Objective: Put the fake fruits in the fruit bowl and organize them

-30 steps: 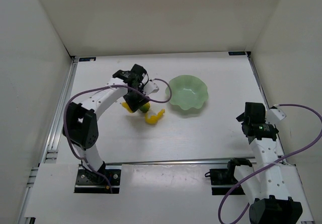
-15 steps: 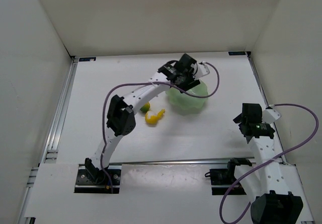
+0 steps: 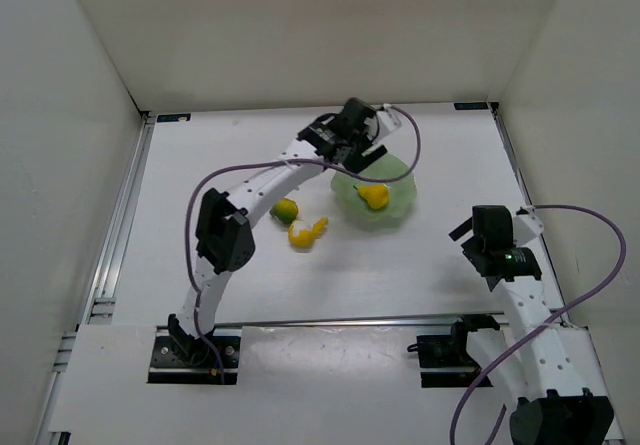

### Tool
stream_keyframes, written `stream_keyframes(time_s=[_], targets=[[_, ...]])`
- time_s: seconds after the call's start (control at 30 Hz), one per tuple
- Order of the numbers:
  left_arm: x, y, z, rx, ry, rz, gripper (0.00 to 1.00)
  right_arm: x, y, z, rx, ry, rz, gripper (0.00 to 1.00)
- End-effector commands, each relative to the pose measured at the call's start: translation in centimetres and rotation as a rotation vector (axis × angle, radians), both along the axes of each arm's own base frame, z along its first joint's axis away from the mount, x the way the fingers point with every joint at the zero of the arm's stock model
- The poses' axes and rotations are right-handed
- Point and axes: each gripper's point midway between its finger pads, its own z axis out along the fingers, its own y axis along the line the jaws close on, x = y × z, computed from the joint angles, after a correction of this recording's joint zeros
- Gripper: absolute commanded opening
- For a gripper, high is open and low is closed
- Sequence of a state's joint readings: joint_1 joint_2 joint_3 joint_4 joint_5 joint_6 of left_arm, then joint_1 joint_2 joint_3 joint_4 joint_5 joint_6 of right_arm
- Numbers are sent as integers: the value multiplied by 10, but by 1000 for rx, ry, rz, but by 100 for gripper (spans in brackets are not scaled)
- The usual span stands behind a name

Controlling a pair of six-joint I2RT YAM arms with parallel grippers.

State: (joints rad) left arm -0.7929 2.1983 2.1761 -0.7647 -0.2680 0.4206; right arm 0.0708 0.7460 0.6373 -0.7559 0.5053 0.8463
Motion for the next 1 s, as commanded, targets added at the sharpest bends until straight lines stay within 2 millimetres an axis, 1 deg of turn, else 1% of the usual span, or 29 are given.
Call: stream_keyframes(time_s=[0.0,0.03,0.07,0.1,0.13,0.17,0.2,0.23,0.27,0.3,0.33,0.37,0.4,0.43,0.47,0.5,0.53,0.57,0.63,0.67,0.7,0.73,0.77,0.8,0.83,0.87,0.9,0.93,0.97], targets=[[15,79,100,-185,-121,194,100,17,50,7,130,-65,92,100],[25,110,101,-178,-123,251,100,22,61,7,135,-62,114,100],[25,129,84,-146,-92,282,100,28,68,10,137,-81,100,100],[24,150,90,-142,-104,322,100,32,92,7,128,-49,175,100],[26,169,85,-124,-99,361,100,36,105,4,125,-34,202,100],[30,206,69,-90,-76,448,100,39,119,2,134,-13,218,100],[27,223,72,-101,-77,488,100,44,151,-3,133,49,302,100],[26,243,68,-86,-72,528,100,53,176,-1,163,52,352,100],[22,274,49,-63,-34,594,100,52,205,-1,164,80,470,100],[14,289,53,-73,-37,626,100,55,228,-17,159,147,527,100],[8,302,48,-64,-25,651,100,69,259,5,205,114,584,100],[-2,327,29,-47,16,711,100,68,285,8,268,136,641,100],[-11,337,32,-69,17,735,100,68,303,-4,295,192,663,100],[-18,346,26,-69,32,750,100,70,319,-1,353,200,673,100],[-25,362,21,-83,46,791,100,75,337,8,423,192,679,100],[-37,367,4,-83,92,805,100,76,344,0,490,233,614,100],[-45,373,8,-95,87,815,100,74,353,0,566,255,599,100],[-56,382,-7,-101,125,841,100,80,362,-3,650,256,532,100],[-69,388,-8,-125,131,861,100,79,375,-4,753,267,480,100],[-74,391,-12,-129,142,865,100,73,386,-13,802,303,471,100],[-82,394,-21,-128,167,872,100,81,396,-10,863,284,435,100],[-86,394,-23,-125,172,872,100,78,406,-10,879,298,436,100],[-89,398,-25,-125,174,883,100,76,415,-22,876,333,433,100],[-90,402,-20,-132,161,893,100,78,420,-24,882,342,437,100],[-93,402,-25,-126,173,894,100,81,425,-25,896,351,422,100],[-94,406,-22,-131,164,902,100,81,434,-29,905,370,421,100],[-96,409,-26,-128,172,912,100,83,436,-32,908,373,411,100],[-97,407,-23,-139,166,905,100,86,439,-34,911,377,401,100],[-97,411,-22,-140,165,916,100,88,441,-44,906,392,382,100]])
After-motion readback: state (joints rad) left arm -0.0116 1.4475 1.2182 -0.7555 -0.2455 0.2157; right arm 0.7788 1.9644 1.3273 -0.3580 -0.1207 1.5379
